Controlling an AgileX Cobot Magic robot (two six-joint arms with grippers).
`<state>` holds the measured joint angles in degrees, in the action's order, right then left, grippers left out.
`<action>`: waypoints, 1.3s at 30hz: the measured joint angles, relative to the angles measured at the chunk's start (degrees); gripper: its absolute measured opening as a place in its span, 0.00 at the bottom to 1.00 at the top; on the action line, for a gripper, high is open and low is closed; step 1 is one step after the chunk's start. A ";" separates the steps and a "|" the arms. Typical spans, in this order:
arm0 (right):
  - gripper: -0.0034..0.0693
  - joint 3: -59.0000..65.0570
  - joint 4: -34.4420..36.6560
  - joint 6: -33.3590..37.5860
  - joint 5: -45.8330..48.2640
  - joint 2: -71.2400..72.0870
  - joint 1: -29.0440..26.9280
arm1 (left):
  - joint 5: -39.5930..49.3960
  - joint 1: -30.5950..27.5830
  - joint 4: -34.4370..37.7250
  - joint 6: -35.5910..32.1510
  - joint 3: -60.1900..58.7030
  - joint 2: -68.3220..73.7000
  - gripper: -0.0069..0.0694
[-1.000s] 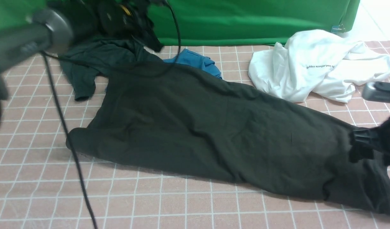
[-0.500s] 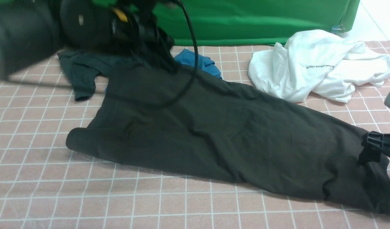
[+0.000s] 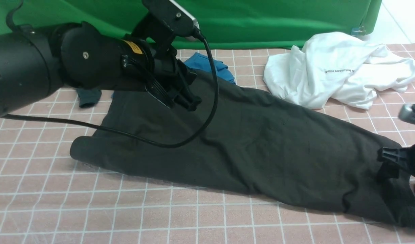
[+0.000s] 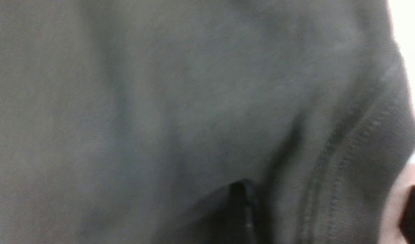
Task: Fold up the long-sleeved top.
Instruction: Use the right arm to clamp the right edge of the fabric, then use the right arm to drag the right edge of the fabric to the left and folds it over the left edge
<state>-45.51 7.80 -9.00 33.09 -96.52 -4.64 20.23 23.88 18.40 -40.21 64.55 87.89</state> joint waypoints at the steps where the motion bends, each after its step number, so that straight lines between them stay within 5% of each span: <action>1: 0.79 0.00 0.26 0.17 -0.64 -0.08 1.20 | 0.19 0.00 0.06 0.00 0.00 0.00 0.11; 6: 0.59 0.00 1.70 1.15 -3.68 -0.47 5.44 | 1.59 0.00 0.37 0.00 0.00 -0.07 0.11; 13: 0.18 0.05 2.59 10.82 -4.87 -0.62 5.86 | 2.92 0.00 -2.00 0.00 -0.09 -3.82 0.11; 20: 0.16 1.15 -3.17 8.43 2.14 6.55 -1.22 | 4.89 -2.62 -4.30 1.11 -0.09 -11.75 0.11; 25: 0.16 -2.54 -6.33 8.19 11.49 21.83 -16.82 | 4.42 -5.70 -4.66 1.30 -0.09 -15.45 0.11; 30: 0.16 -4.79 -6.51 9.00 14.86 30.15 -21.90 | 3.90 -5.89 -4.66 1.31 -0.09 -15.71 0.11; 35: 0.16 -5.07 -1.29 12.29 15.72 33.38 -22.09 | 3.39 -5.96 -4.88 1.31 -0.20 -15.64 0.11; 39: 0.16 -5.51 9.94 19.73 16.38 33.56 -22.14 | 3.33 -5.96 -5.01 1.31 -0.22 -15.64 0.11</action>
<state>-51.02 17.75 10.73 49.47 -62.96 -26.78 23.55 17.92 13.38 -38.89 64.33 72.26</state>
